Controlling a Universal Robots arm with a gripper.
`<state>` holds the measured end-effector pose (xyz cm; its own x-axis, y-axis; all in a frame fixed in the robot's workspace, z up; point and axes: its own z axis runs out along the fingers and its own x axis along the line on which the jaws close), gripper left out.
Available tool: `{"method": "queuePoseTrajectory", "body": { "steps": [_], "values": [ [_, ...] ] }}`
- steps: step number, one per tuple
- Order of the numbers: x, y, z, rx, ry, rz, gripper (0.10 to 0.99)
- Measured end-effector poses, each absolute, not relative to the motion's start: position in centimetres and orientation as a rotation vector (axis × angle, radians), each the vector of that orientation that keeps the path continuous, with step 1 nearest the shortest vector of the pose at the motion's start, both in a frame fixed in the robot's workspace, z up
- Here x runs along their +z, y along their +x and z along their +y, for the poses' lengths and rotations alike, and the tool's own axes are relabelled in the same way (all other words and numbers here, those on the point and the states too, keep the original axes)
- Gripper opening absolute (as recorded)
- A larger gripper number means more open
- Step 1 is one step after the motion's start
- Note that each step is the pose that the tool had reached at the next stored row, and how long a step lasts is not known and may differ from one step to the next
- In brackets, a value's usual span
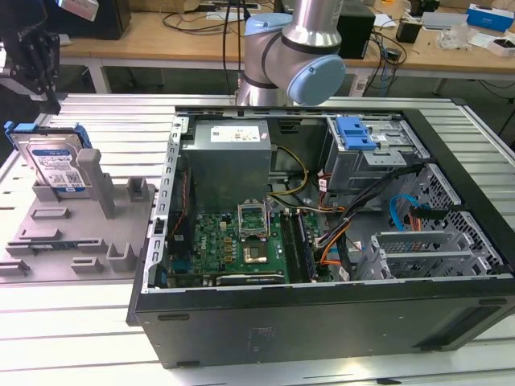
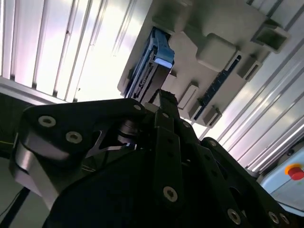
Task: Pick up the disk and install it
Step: 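Pick up the disk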
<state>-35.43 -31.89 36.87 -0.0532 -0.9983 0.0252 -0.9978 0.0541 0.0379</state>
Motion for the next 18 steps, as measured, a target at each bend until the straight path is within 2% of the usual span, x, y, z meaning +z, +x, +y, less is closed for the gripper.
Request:
{"method": "queuePoseTrajectory", "body": {
  "steps": [3, 8, 9, 11, 18],
  "values": [
    [36.9, -35.5, -31.8, -0.01, 2.148, -2.227, 0.114],
    [36.9, -35.5, -31.7, -0.006, 2.148, -2.224, 0.416],
    [36.9, -35.5, -31.7, -0.006, 2.148, -2.224, 0.416],
    [36.9, -35.5, -31.7, -0.006, 2.148, -2.224, 0.541],
    [36.8, -35.9, -30.3, 0.0, 2.163, -2.205, 0.541]
  ]
}}
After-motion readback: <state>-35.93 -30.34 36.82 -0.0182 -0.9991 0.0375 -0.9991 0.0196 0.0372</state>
